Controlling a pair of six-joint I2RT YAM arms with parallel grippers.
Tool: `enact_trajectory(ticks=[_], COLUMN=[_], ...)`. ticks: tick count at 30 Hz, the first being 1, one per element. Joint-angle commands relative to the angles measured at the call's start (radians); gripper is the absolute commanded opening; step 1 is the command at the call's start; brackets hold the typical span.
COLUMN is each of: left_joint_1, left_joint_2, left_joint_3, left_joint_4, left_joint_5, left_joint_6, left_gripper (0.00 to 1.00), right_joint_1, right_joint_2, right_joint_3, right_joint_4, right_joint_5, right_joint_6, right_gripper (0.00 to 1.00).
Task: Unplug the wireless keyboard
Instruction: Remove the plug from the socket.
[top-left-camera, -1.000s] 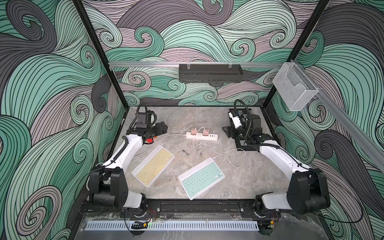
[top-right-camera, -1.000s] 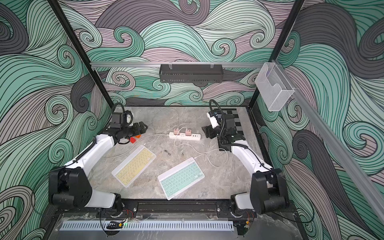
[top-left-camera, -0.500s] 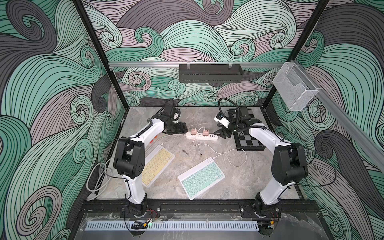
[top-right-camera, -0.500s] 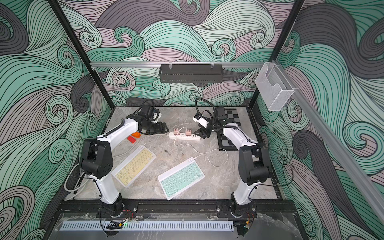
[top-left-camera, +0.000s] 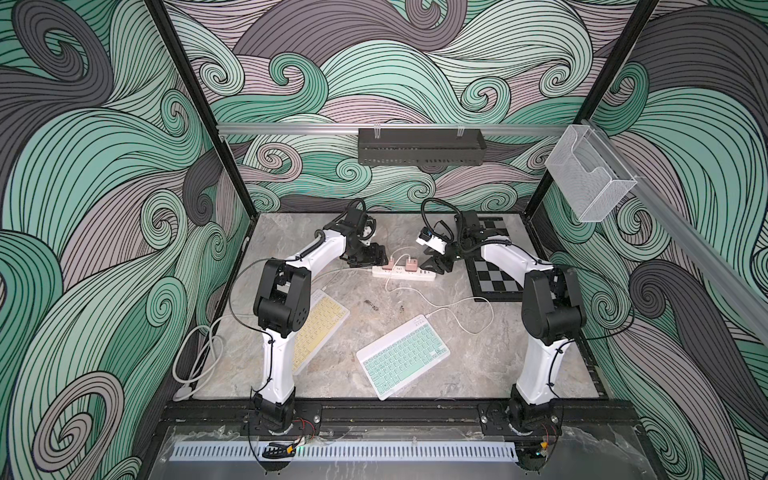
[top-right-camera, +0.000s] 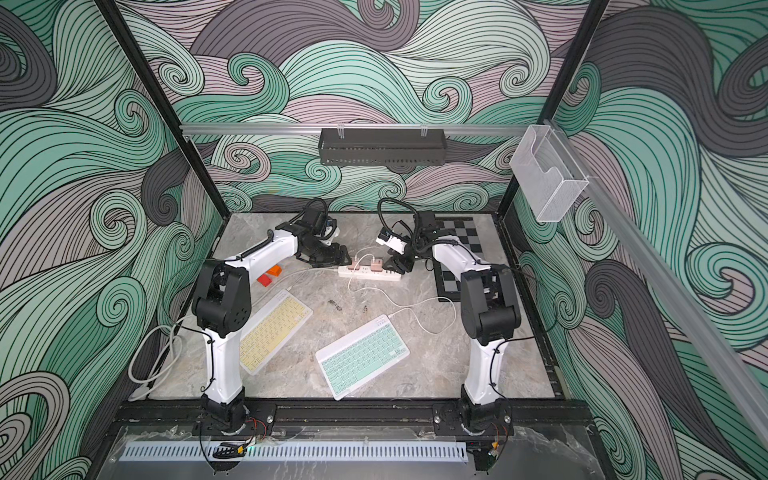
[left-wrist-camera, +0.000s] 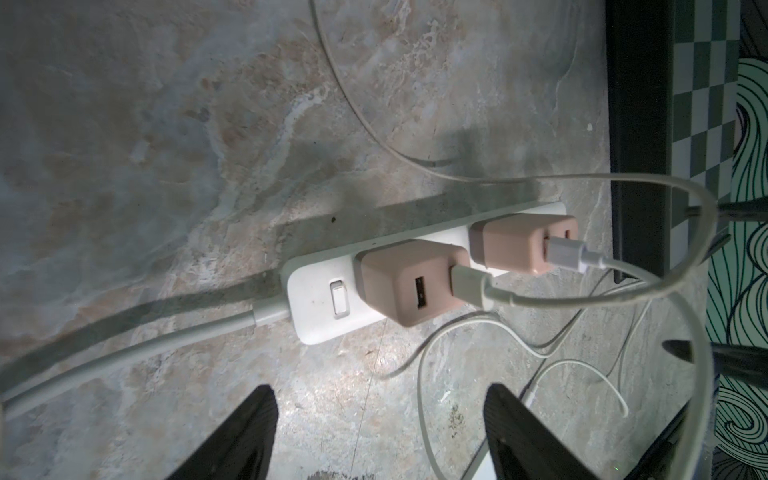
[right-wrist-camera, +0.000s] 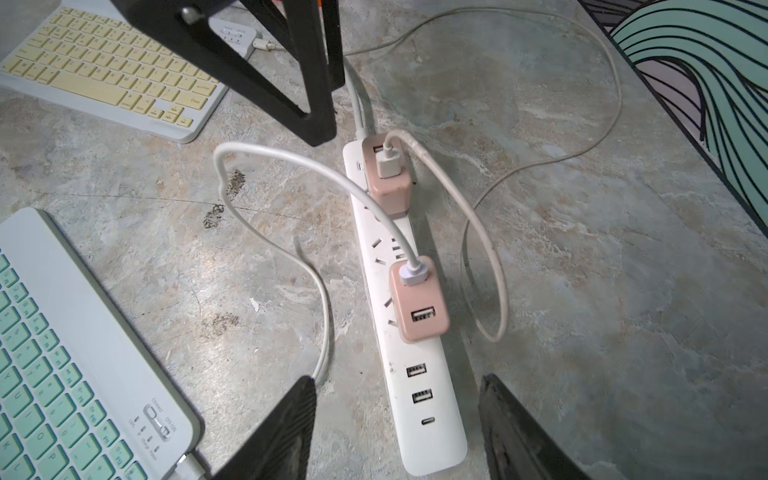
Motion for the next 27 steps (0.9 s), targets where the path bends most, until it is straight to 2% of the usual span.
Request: enact_trajectory(ticks=[1, 7, 10, 16, 22, 27], left_joint_1=[-0.01, -0.012, -0.02, -0.021, -0.021, -0.021], left_joint_2=[0.019, 0.074, 0.071, 0.101, 0.116, 0.119], left_joint_3=[0.05, 0.193, 0.179, 0.204, 0.225, 0.235], left_joint_4=[-0.025, -0.218, -0.223, -0.275, -0.274, -0.269], left_joint_5=[0.034, -0.018, -0.013, 0.008, 0.065, 0.065], left_joint_6=[0.018, 0.01, -0.025, -0.079, -0.109, -0.114], left_gripper=[0.77, 0.72, 0.68, 0.62, 0.61, 0.61], right_joint_1=[0.009, 0.009, 0.014, 0.03, 0.063, 0.076], right_joint_2=[0.038, 0.094, 0.128, 0.177, 0.185, 0.204], right_joint_3=[0.053, 0.141, 0.187, 0.268, 0.272, 0.259], right_joint_4=[-0.064, -0.149, -0.187, -0.262, -0.283, -0.281], right_joint_5=[-0.01, 0.05, 0.05, 0.063, 0.094, 0.096], right_joint_6=[-0.079, -0.142, -0.165, -0.201, -0.171, -0.15], right_gripper=[0.63, 0.61, 0.61, 0.54, 0.51, 0.5])
